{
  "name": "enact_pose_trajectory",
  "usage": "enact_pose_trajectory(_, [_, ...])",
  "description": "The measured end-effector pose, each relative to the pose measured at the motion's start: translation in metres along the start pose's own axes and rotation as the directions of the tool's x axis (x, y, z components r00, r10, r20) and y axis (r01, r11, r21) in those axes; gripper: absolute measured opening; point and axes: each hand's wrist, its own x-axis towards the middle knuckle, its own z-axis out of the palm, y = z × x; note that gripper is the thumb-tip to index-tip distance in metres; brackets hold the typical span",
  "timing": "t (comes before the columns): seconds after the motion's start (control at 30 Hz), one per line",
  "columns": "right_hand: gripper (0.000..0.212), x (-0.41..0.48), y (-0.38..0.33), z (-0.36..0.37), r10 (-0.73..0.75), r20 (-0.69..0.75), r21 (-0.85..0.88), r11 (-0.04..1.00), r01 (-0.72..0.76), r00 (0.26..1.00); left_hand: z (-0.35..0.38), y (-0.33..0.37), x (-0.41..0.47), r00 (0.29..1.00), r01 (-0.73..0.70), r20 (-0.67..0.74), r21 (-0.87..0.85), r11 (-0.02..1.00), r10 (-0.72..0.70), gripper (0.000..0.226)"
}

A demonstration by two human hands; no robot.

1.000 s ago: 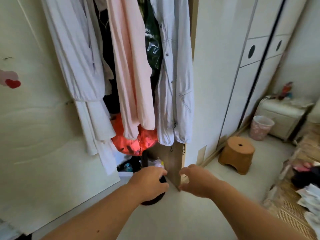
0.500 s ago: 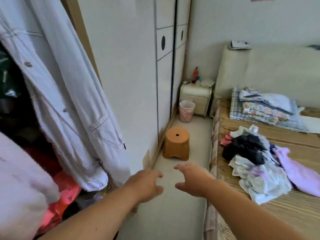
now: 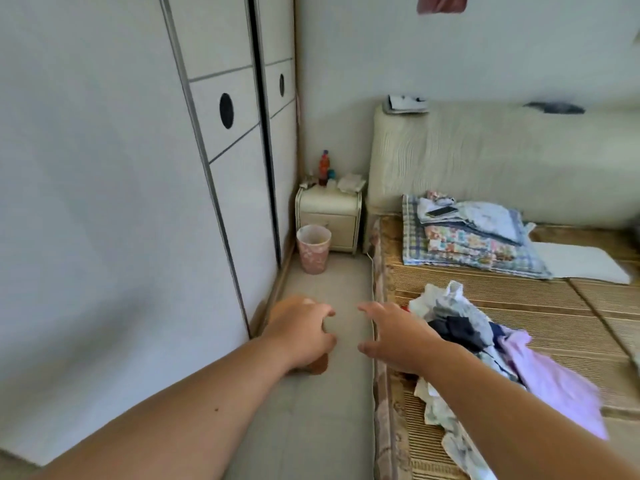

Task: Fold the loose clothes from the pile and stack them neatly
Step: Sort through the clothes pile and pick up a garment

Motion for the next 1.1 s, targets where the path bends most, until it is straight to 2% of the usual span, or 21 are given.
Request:
enact_pose_trajectory(0.17, [0.069, 0.055, 0.038, -0.022, 0.090, -0.051, 0.011, 0.996, -0.089, 0.995, -0.010, 0.009, 0.091, 0.994, -0.092, 0.054, -0.024, 0.995, 0.093, 0.054])
enact_pose_trajectory(0.27, [0.069, 0.091, 0.061, -0.032, 0.171, -0.070, 0.019, 0.985, -0.170, 0.983, -0.012, 0.016, 0.151, 0.976, -0.217, 0.030, -0.018, 0.976, 0.217, 0.048])
enact_pose_trajectory(0.33, [0.068, 0.119, 0.076, -0.036, 0.234, -0.081, 0.032, 0.972, -0.232, 0.969, -0.012, 0.018, 0.196, 0.952, -0.301, 0.064, -0.002, 0.954, 0.300, 0.045])
enact_pose_trajectory(0.43, [0.061, 0.158, 0.096, -0.040, 0.353, -0.084, 0.055, 0.935, -0.350, 0.932, -0.009, 0.018, 0.258, 0.891, -0.437, 0.156, 0.037, 0.899, 0.427, 0.045])
enact_pose_trajectory(0.57, [0.054, 0.196, 0.122, -0.054, 0.537, -0.097, 0.129, 0.842, -0.524, 0.838, -0.012, 0.030, 0.335, 0.794, -0.582, 0.260, 0.061, 0.811, 0.550, 0.050])
enact_pose_trajectory(0.7, [0.047, 0.212, 0.150, -0.058, 0.665, -0.122, 0.198, 0.744, -0.638, 0.737, -0.005, 0.062, 0.401, 0.708, -0.660, 0.342, 0.010, 0.751, 0.618, 0.051])
enact_pose_trajectory(0.8, [0.052, 0.210, 0.173, -0.056, 0.730, -0.099, 0.206, 0.680, -0.703, 0.677, 0.012, 0.090, 0.429, 0.660, -0.687, 0.407, -0.015, 0.726, 0.632, 0.047])
enact_pose_trajectory(0.93, [0.053, 0.210, 0.216, -0.055, 0.799, -0.084, 0.249, 0.596, -0.763, 0.596, 0.036, 0.133, 0.461, 0.536, -0.802, 0.455, 0.010, 0.597, 0.711, 0.045])
enact_pose_trajectory(1.1, [0.056, 0.237, 0.270, -0.079, 0.808, -0.106, 0.289, 0.582, -0.760, 0.579, 0.045, 0.180, 0.506, 0.428, -0.861, 0.479, -0.041, 0.507, 0.766, 0.046])
